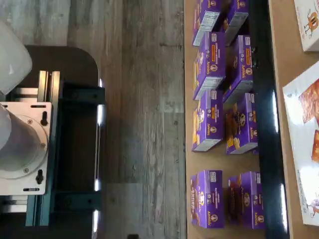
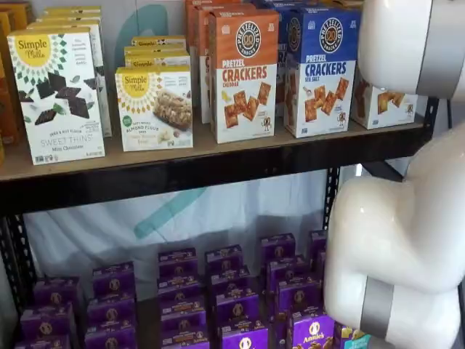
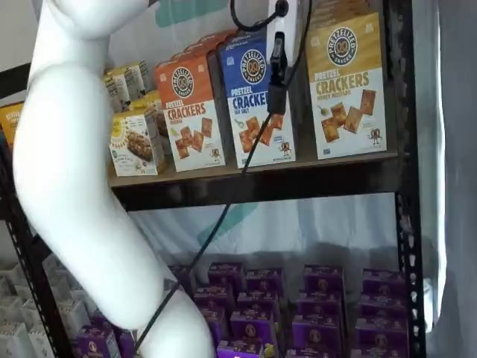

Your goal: Retrieve the yellow and white box located on the top shelf, the sixth one from the left

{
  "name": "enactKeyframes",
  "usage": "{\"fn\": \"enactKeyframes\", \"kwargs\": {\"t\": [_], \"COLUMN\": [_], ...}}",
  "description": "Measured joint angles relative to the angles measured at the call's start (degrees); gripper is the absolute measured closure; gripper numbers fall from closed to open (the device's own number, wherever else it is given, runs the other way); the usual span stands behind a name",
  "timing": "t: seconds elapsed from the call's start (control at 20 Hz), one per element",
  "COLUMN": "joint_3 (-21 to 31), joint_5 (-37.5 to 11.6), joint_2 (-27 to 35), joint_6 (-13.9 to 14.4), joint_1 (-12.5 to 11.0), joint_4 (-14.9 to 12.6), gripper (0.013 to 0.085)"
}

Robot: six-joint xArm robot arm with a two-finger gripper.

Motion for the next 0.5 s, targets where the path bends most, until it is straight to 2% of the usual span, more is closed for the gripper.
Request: {"fn": "enactKeyframes", "kwargs": {"t": [0.1, 0.2, 0.35, 0.5], "joint_3": [-1.2, -0.9, 0.9, 2.5], "joint_5": [1.7, 2.1, 0.3, -2.3], "joint_2": [1.0, 1.0, -0.2, -1.5], "joint_6": [0.4, 0.4, 0.0, -0.7], "joint_1": [2.3, 2.7, 2.1, 0.2], "joint_4": [-4.5, -5.7, -4.8, -1.6], "gripper": [0.013, 0.013, 0.013, 0.013]}}
